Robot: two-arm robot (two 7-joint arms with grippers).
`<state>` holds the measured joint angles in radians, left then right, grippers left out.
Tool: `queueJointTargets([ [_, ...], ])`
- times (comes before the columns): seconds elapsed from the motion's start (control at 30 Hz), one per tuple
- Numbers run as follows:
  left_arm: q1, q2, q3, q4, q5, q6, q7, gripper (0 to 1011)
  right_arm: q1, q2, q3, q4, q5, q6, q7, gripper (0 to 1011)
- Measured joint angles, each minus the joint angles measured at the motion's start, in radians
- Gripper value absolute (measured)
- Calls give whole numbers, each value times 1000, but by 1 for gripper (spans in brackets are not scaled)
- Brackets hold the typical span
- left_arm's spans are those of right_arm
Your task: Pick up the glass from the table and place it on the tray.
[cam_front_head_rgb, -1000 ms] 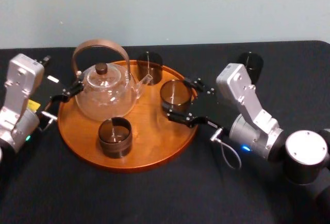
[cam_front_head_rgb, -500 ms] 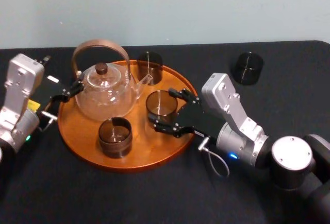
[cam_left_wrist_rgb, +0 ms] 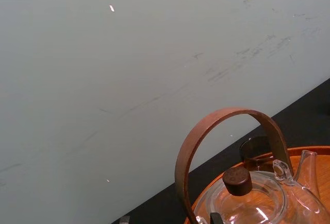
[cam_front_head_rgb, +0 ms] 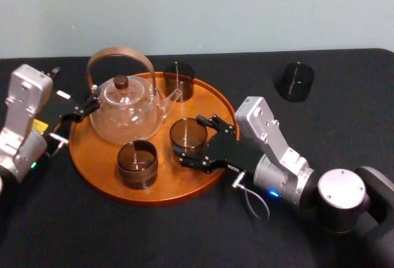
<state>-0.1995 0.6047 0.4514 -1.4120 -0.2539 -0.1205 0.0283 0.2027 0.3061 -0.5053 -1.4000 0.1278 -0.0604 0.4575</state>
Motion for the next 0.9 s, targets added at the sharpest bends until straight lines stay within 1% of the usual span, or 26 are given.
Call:
queueJointTargets([
  [0.9,0,0,0,0,0,0,0,1009,10,-11,-22,29,1,-4,9,920],
])
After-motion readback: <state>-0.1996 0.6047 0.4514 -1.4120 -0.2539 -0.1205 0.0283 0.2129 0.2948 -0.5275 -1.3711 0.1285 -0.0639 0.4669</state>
